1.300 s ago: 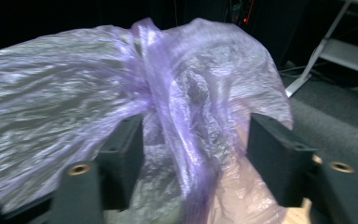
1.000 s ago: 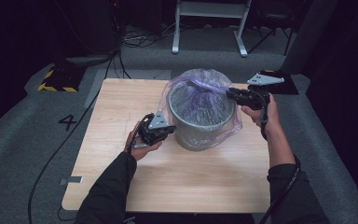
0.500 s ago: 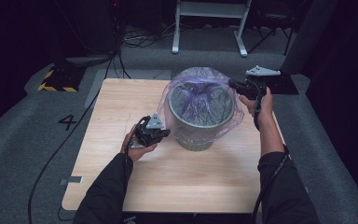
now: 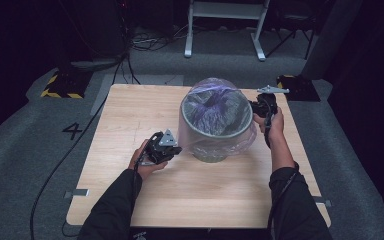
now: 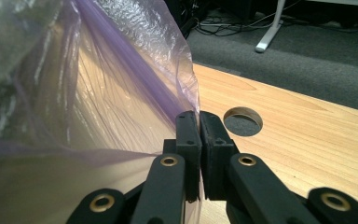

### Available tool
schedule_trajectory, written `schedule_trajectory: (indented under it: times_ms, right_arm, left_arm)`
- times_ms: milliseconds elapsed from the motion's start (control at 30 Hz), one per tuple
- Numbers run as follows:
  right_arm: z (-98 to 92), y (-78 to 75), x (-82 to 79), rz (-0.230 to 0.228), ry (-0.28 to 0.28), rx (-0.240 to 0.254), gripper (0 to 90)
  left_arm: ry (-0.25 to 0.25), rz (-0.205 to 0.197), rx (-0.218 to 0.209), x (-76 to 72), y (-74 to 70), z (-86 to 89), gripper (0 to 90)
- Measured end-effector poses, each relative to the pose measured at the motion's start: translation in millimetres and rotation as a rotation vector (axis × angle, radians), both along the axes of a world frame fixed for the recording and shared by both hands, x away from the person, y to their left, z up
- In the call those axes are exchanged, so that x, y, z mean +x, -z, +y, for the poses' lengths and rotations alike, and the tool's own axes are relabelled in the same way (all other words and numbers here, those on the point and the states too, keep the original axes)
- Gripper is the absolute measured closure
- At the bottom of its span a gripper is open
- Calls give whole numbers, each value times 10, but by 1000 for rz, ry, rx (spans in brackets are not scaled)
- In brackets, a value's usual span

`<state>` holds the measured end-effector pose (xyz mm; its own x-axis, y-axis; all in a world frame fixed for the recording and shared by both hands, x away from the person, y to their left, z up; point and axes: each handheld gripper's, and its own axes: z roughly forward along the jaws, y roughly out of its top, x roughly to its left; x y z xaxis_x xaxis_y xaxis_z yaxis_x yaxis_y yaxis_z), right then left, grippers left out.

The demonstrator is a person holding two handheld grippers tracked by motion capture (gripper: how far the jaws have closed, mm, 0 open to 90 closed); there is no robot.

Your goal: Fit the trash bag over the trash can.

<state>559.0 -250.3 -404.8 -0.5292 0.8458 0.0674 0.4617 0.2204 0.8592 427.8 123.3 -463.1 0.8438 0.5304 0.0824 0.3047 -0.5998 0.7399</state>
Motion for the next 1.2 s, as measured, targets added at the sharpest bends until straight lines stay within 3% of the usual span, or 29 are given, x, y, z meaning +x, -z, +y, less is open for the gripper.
schedule_trajectory:
  times_ms: [67,133,200,267,367,400,433,467,533,600,633,700,733,767,833,900,1000,1200]
  right_arm:
    - [21,18,-9,-2,7,7,870]
    - [20,14,-34,-18,6,14,868]
    - [-2,8,-54,-32,5,36,867]
    - [-38,-4,-71,-43,12,55,860]
    - [-69,-60,-106,-73,6,80,855]
    - [-73,-76,-112,-77,5,80,854]
    - [-79,-97,-121,-80,-4,82,852]
    - [-82,-104,-127,-80,-9,80,852]
    - [-84,-113,-139,-79,-16,76,846]
    - [-85,-112,-156,-75,-27,76,845]
    - [-85,-109,-159,-74,-27,71,846]
    - [-82,-91,-162,-65,-42,60,848]
    - [-79,-74,-163,-56,-43,54,851]
    - [-75,-53,-161,-49,-48,52,855]
    - [-67,-11,-165,-40,-60,45,860]
    - [-63,36,-170,-26,-77,39,864]
    - [-59,96,-180,-8,-98,30,872]
    - [-10,209,-228,10,-181,71,888]
  left_arm:
    - [-11,-9,-36,2,-21,50,898]
    - [-34,-25,-74,11,-59,125,743]
    - [-58,-34,-86,24,-95,200,641]
    - [-102,-11,-115,68,-161,310,484]
    - [-176,-47,-215,81,-264,477,394]
    - [-205,-22,-276,113,-325,561,354]
    - [-221,-15,-314,135,-358,606,295]
    - [-241,-19,-354,171,-415,662,290]
    - [-237,-19,-376,224,-491,675,285]
    - [-219,-8,-366,272,-532,620,287]
    - [-217,-24,-339,278,-533,574,330]
    - [-189,-13,-269,305,-484,458,582]
    - [-162,-7,-244,316,-446,399,653]
    - [-141,-7,-233,320,-418,360,766]
    - [-116,-10,-217,328,-350,267,896]
    - [-93,17,-215,342,-281,183,899]
    - [-60,40,-167,338,-190,51,900]
    - [-44,46,-165,324,-130,-11,900]
